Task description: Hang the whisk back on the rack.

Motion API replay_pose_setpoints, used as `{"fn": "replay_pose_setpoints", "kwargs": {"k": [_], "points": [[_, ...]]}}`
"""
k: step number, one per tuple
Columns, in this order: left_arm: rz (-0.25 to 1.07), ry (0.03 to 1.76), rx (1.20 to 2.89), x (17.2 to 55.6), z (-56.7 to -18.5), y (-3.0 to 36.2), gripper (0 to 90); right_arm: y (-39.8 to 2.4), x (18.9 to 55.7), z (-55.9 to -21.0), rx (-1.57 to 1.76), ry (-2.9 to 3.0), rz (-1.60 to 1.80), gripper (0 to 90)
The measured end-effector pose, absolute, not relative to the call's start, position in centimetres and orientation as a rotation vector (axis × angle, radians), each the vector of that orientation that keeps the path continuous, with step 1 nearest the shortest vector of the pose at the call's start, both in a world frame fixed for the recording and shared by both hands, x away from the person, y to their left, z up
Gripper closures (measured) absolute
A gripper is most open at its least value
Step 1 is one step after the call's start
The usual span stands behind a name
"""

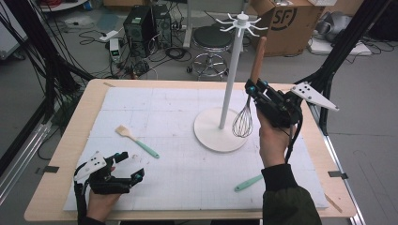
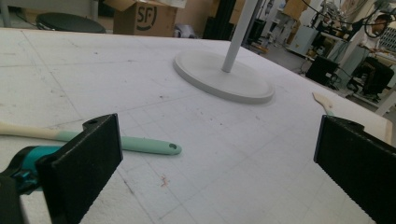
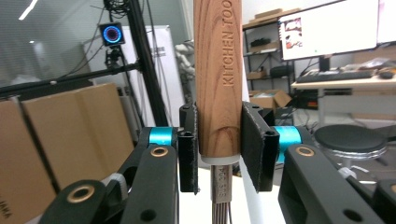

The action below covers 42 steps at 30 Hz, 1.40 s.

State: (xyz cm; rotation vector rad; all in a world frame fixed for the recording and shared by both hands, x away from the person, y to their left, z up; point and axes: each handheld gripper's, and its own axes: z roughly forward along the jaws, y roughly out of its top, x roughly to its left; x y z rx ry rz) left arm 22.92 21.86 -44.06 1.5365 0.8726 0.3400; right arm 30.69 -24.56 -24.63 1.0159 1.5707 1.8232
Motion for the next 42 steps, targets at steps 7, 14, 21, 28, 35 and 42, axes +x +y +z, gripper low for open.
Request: {"fn": "replay_pose_setpoints", "kwargs": {"k": [7, 14, 21, 28, 35, 42], "points": [[0.343, 0.872, 1.534, 22.9, -44.0, 22.0, 1.7, -24.3, 31.0, -23.8, 1.003, 1.566, 1.831, 70.0], [0.344, 0.869, 1.531, 22.9, -43.9, 22.0, 1.7, -24.3, 31.5, -23.6, 1.009, 1.576, 1.845, 70.0], [0.342, 0.868, 1.526, 22.9, -43.9, 22.1, 1.7, -24.0, 32.1, -23.6, 1.019, 1.585, 1.83, 69.9], [0.341, 0.866, 1.529, 22.9, -43.9, 22.0, 1.7, -23.8, 32.9, -23.4, 1.032, 1.591, 1.821, 69.9], [0.34, 0.867, 1.525, 22.8, -43.9, 22.1, 1.7, -23.6, 33.0, -23.3, 1.04, 1.6, 1.819, 69.9], [0.339, 0.865, 1.529, 22.8, -43.9, 21.9, 1.7, -23.2, 32.6, -23.2, 1.02, 1.624, 1.807, 70.0]]}}
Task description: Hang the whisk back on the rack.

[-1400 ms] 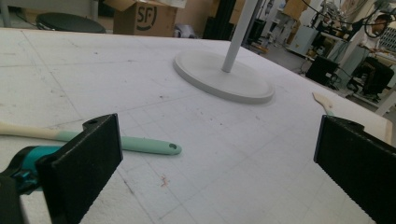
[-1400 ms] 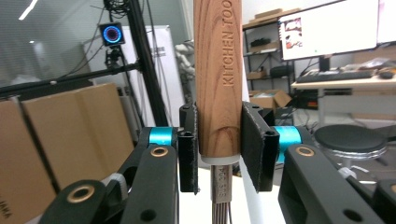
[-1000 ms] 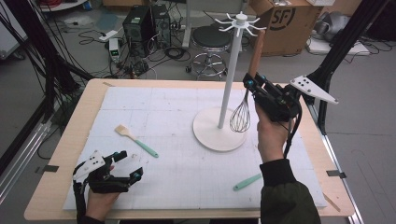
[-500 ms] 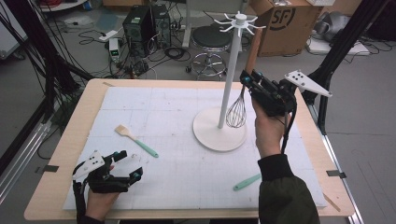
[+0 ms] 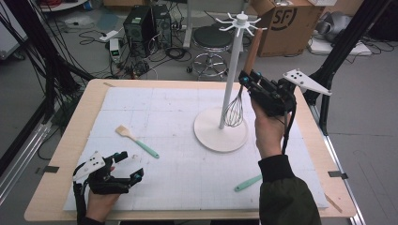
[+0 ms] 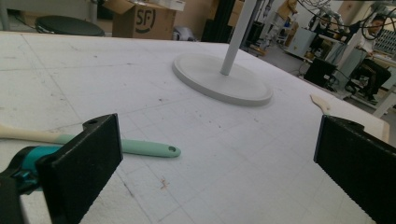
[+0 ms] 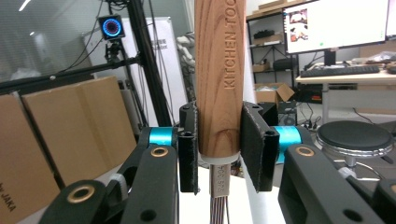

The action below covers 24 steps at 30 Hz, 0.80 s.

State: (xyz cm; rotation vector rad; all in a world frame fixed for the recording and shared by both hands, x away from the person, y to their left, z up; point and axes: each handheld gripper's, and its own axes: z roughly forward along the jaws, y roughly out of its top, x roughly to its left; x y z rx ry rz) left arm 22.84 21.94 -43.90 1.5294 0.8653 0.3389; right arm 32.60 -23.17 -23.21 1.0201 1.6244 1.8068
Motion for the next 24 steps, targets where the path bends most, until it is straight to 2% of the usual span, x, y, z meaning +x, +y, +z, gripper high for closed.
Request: {"fn": "replay_pose_setpoints", "kwargs": {"k": [24], "points": [[0.337, 0.866, 1.529, 22.82, -43.91, 21.94, 1.7, -23.12, 32.75, -22.45, 1.067, 1.632, 1.742, 70.1]]}}
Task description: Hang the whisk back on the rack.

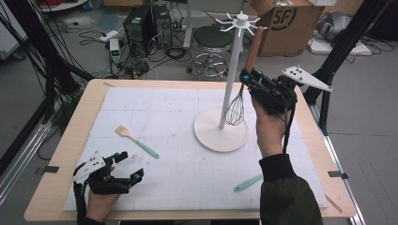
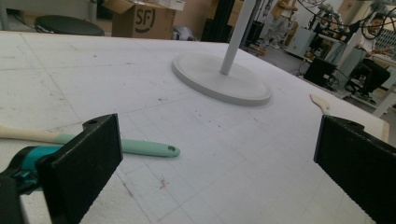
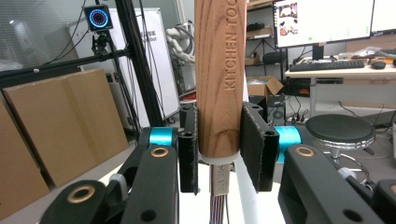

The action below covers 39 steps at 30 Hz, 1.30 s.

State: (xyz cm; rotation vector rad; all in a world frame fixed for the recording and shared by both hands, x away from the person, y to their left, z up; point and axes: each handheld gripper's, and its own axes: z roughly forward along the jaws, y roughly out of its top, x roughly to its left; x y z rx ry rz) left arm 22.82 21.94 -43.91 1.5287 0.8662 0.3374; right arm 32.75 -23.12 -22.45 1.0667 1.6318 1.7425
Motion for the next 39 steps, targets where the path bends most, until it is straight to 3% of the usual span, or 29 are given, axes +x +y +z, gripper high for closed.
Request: {"fn": "replay_pose_setpoints", "kwargs": {"k": [30, 32, 34, 39], "points": [[0.338, 0.863, 1.529, 22.8, -43.9, 21.9, 1.7, -23.3, 33.5, -22.9, 1.113, 1.671, 1.702, 69.4], [0.338, 0.863, 1.53, 22.8, -43.9, 21.9, 1.7, -23.2, 33.6, -22.9, 1.105, 1.67, 1.709, 67.6], [0.338, 0.864, 1.531, 22.8, -43.9, 21.9, 1.7, -23.3, 33.6, -23.2, 1.08, 1.658, 1.732, 58.8], [0.338, 0.863, 1.529, 22.8, -43.9, 21.9, 1.7, -23.7, 33.8, -23.9, 1.116, 1.638, 1.742, 52.5]]}}
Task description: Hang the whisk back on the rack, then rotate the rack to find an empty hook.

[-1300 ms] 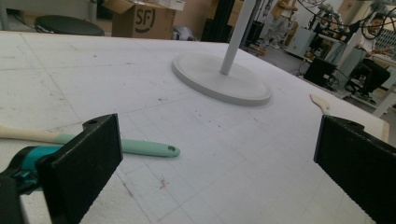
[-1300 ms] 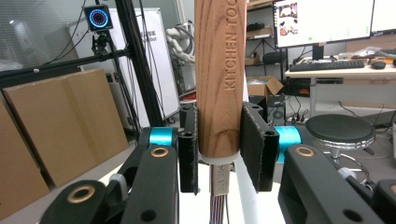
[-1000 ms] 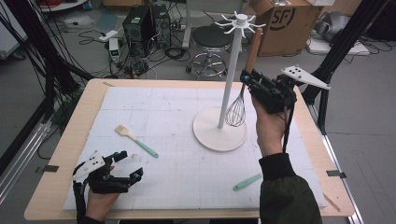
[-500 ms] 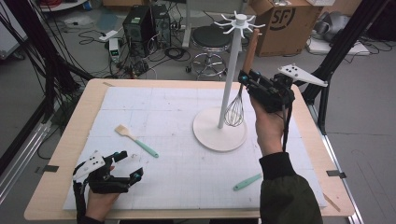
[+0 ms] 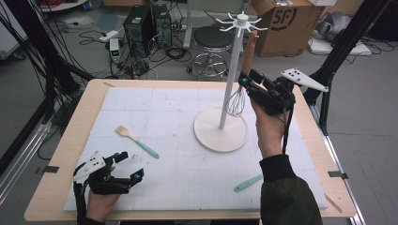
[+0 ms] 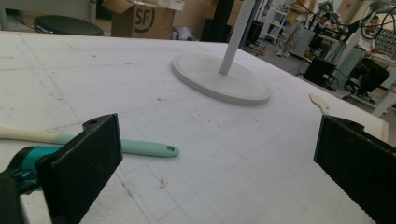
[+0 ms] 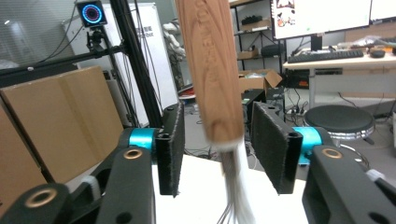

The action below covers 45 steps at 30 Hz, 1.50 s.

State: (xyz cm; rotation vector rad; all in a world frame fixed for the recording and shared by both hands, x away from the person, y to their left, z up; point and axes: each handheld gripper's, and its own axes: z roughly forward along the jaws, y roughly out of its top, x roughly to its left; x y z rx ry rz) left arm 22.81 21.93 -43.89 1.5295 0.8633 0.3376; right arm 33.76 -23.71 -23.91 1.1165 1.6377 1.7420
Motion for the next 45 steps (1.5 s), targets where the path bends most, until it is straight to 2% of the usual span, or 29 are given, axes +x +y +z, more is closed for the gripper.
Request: {"fn": "replay_pose_setpoints", "kwargs": {"k": [3, 5, 21, 33, 34, 36, 37, 39, 45], "points": [[0.338, 0.864, 1.531, 22.8, -43.9, 21.9, 1.7, -24.1, 33.8, -24.4, 1.131, 1.629, 1.756, 48.0], [0.34, 0.862, 1.531, 22.8, -43.9, 21.9, 1.7, -24.1, 33.8, -24.6, 1.179, 1.625, 1.737, 38.6], [0.342, 0.863, 1.535, 22.8, -43.9, 21.9, 1.7, -25.1, 32.9, -26.3, 1.166, 1.674, 1.748, 37.1], [0.344, 0.863, 1.539, 22.9, -43.9, 21.8, 1.7, -25.1, 32.5, -26.1, 1.145, 1.64, 1.796, 37.5], [0.342, 0.863, 1.536, 22.9, -44.0, 21.8, 1.7, -25.2, 32.5, -26.0, 1.146, 1.633, 1.808, 38.5], [0.342, 0.868, 1.534, 22.9, -44.0, 21.9, 1.7, -25.3, 32.6, -25.7, 1.141, 1.629, 1.824, 49.4], [0.34, 0.868, 1.535, 22.9, -44.0, 21.9, 1.7, -25.3, 32.6, -25.6, 1.143, 1.627, 1.824, 52.2], [0.344, 0.868, 1.533, 22.9, -44.0, 21.9, 1.7, -25.4, 32.7, -25.4, 1.145, 1.623, 1.842, 64.8], [0.34, 0.869, 1.535, 22.9, -44.0, 21.9, 1.7, -25.6, 32.7, -25.0, 1.112, 1.603, 1.902, 76.7]]}}
